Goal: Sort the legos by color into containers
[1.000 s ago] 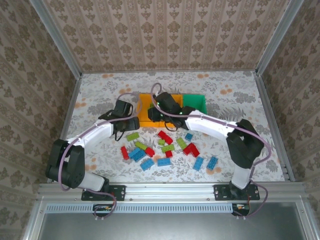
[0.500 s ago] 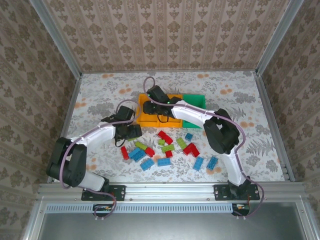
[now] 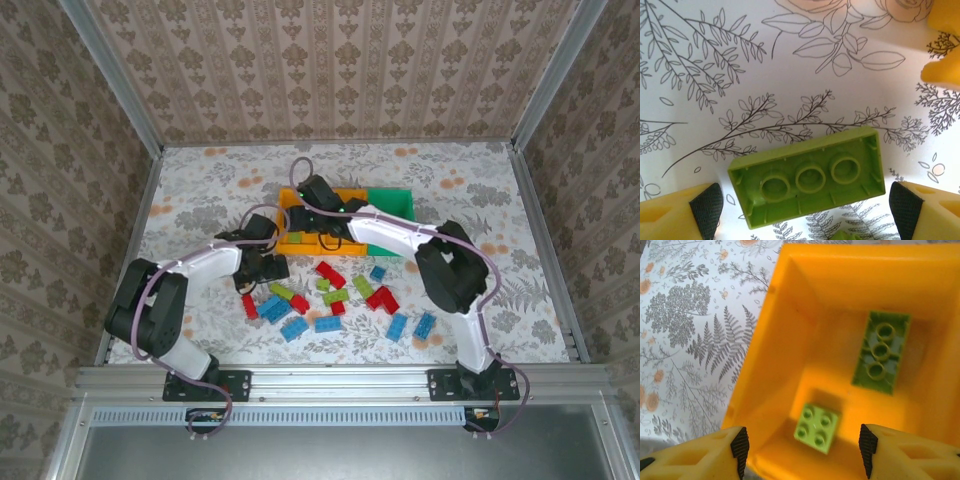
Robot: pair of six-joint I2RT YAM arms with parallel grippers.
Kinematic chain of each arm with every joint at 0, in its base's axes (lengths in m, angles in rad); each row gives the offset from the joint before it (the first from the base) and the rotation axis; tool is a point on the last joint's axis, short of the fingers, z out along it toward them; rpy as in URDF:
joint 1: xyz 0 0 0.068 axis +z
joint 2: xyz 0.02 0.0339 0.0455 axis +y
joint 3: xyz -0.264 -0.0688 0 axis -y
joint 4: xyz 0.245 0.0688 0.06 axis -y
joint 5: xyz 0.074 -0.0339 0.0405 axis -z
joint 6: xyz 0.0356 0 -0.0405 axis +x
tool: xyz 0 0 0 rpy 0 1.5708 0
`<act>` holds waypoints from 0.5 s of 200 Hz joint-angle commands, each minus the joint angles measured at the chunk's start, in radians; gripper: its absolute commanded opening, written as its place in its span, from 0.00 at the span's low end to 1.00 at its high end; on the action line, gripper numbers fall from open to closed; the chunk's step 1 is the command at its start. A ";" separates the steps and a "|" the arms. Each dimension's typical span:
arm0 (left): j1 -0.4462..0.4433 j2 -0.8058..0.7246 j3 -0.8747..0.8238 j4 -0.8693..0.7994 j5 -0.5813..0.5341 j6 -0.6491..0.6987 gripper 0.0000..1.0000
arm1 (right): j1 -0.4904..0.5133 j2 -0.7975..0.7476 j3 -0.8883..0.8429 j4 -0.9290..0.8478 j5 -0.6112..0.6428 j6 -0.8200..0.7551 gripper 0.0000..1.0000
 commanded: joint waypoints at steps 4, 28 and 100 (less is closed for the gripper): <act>-0.002 0.031 0.030 -0.021 -0.007 -0.029 0.87 | 0.002 -0.152 -0.100 0.047 0.059 -0.015 0.65; 0.008 0.050 0.023 -0.002 0.001 -0.028 0.81 | 0.001 -0.250 -0.182 0.039 0.110 -0.039 0.66; 0.034 0.033 0.011 0.033 0.000 0.010 0.59 | -0.004 -0.476 -0.364 -0.039 0.240 -0.121 0.70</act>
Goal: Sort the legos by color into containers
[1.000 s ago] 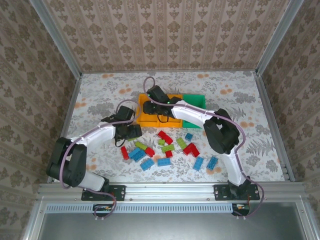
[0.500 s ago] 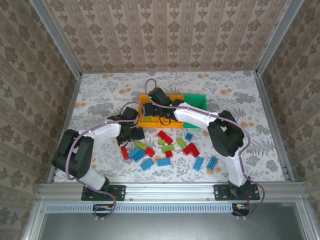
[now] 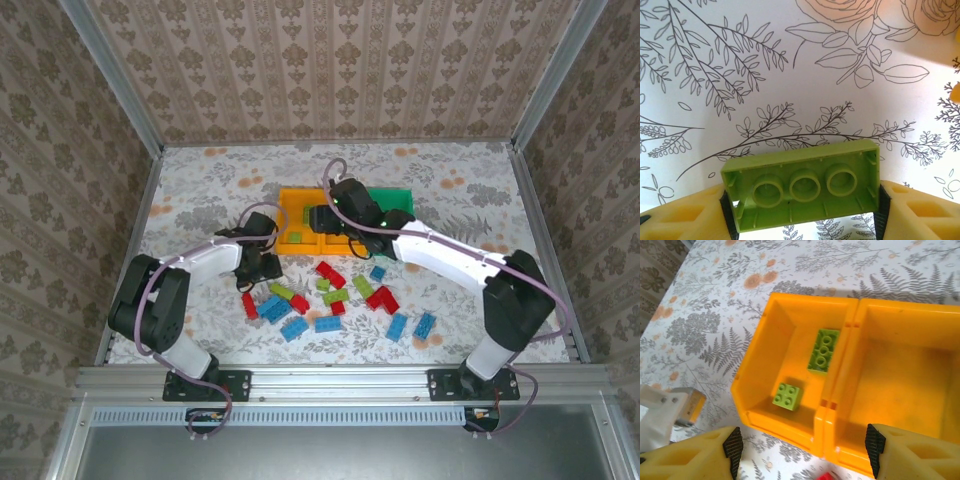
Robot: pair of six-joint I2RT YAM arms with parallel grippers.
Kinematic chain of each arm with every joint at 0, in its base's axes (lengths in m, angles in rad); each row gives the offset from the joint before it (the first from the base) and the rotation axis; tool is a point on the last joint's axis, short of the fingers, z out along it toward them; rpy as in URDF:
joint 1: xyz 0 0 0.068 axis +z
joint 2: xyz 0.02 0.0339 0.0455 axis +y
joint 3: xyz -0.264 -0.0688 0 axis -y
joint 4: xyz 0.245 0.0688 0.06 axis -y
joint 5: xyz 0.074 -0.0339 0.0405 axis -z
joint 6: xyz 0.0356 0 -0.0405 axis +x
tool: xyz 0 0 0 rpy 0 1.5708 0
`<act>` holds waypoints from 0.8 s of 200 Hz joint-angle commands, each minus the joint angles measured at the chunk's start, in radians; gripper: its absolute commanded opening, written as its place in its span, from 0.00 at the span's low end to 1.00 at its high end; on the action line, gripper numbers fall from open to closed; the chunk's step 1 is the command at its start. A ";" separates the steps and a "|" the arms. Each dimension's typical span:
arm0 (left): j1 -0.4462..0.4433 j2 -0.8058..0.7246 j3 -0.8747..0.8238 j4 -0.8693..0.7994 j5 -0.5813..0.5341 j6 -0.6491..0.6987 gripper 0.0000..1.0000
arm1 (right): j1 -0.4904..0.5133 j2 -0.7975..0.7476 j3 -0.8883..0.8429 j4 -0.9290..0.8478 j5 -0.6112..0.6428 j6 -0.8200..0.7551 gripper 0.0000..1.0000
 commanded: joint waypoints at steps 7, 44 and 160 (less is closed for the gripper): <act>0.012 0.003 -0.005 0.056 0.014 0.030 0.58 | -0.005 -0.095 -0.085 -0.074 0.116 -0.051 0.71; 0.003 -0.059 0.017 0.039 -0.005 0.065 0.57 | -0.006 -0.235 -0.244 -0.152 0.145 -0.064 0.71; -0.079 -0.032 0.326 -0.008 -0.063 0.272 0.61 | -0.004 -0.735 -0.807 -0.150 -0.024 -0.070 0.83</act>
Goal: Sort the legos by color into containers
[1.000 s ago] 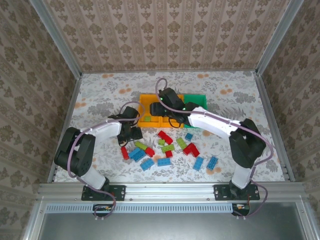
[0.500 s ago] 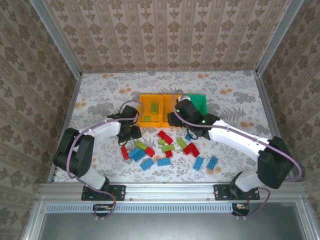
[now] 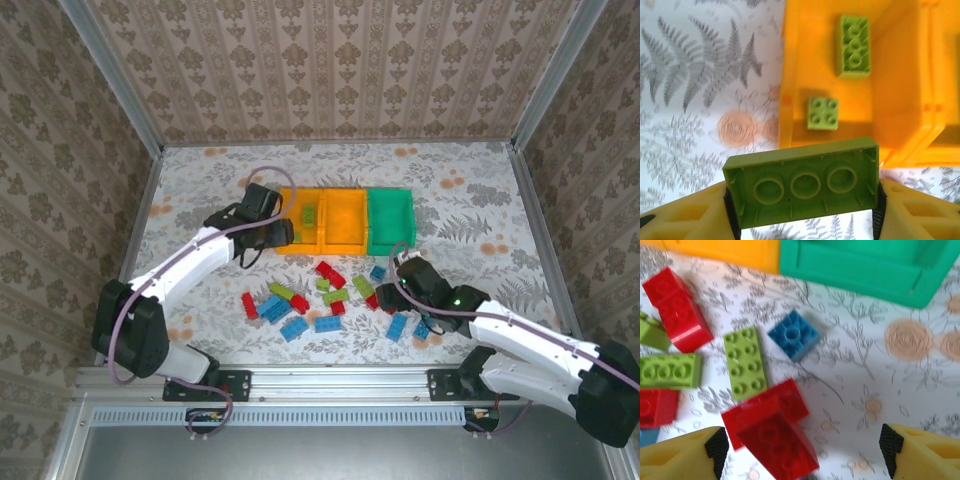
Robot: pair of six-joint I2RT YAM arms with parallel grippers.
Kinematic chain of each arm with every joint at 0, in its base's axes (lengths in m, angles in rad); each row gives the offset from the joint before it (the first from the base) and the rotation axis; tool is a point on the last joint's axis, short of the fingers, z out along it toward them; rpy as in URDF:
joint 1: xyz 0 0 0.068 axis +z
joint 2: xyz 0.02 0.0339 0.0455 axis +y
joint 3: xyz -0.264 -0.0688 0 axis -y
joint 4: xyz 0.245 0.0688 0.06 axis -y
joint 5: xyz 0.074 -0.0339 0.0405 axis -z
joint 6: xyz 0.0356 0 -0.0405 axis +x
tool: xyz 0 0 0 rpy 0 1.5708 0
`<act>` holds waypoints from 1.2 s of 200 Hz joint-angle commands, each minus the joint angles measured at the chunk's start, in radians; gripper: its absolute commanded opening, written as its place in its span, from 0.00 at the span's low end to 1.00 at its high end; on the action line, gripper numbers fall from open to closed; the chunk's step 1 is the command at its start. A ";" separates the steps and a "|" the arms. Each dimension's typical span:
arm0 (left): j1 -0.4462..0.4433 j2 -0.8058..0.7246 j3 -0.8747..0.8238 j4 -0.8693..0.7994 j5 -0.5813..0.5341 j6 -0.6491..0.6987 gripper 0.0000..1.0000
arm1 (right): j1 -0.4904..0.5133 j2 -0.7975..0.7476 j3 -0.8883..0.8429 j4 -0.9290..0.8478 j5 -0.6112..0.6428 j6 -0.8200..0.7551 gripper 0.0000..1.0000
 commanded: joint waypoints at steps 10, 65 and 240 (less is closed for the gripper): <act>-0.001 0.147 0.131 0.001 0.003 0.109 0.61 | -0.001 -0.039 -0.047 0.000 -0.085 0.036 0.83; 0.047 0.329 0.285 0.034 0.119 0.071 0.62 | 0.013 0.079 -0.001 -0.004 -0.081 0.063 0.84; 0.044 0.279 0.199 0.096 0.202 0.023 0.85 | 0.015 0.171 0.064 0.030 -0.041 0.071 0.35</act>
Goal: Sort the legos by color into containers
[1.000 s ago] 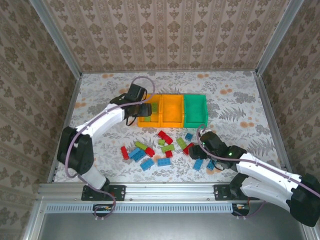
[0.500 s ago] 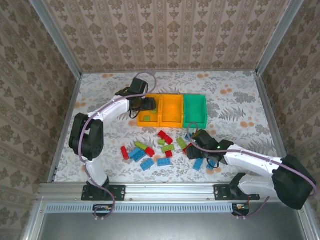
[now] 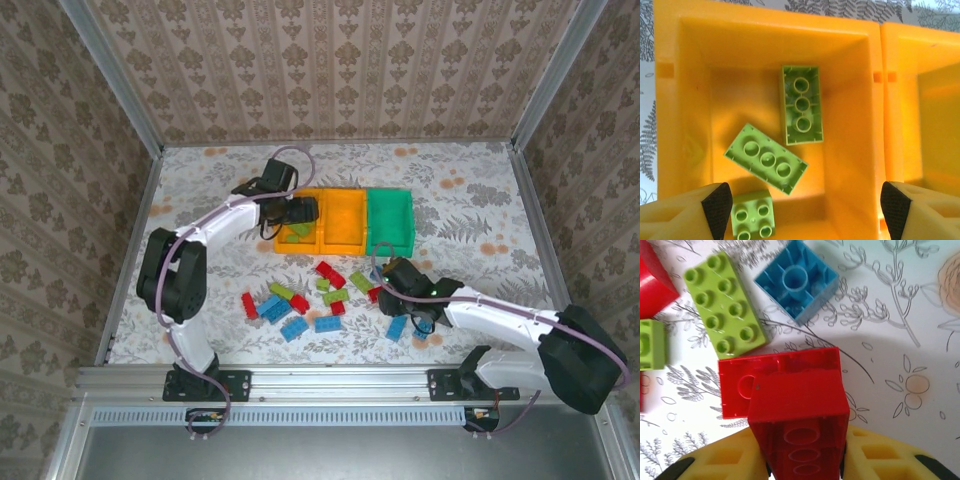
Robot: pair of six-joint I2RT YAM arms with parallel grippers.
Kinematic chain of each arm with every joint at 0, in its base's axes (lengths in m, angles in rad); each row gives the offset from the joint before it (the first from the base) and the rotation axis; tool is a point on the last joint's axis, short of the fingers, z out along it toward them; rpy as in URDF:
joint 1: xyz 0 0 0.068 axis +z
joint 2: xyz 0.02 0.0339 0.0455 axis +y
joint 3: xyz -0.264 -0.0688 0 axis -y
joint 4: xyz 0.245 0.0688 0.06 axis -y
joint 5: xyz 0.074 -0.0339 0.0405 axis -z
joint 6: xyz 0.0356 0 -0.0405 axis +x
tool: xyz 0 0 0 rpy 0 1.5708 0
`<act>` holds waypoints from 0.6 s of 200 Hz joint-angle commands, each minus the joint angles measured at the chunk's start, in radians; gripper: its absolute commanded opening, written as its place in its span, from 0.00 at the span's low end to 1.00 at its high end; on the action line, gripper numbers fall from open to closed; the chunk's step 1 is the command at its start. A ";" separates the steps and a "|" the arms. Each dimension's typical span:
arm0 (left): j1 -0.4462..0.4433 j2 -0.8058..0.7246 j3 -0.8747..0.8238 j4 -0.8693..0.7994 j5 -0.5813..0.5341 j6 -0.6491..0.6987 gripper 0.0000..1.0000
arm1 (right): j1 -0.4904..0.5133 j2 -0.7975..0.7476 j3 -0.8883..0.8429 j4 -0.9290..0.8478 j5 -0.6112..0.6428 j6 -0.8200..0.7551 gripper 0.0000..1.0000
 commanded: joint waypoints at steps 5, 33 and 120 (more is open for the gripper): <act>-0.004 -0.083 -0.054 -0.016 0.001 -0.006 0.87 | 0.007 -0.094 0.030 -0.016 0.032 -0.008 0.35; -0.013 -0.145 -0.114 -0.027 -0.078 0.028 0.92 | -0.002 -0.163 0.055 -0.021 0.076 -0.027 0.35; -0.042 -0.323 -0.328 -0.107 -0.244 0.063 1.00 | -0.252 0.114 0.320 0.082 0.101 -0.101 0.35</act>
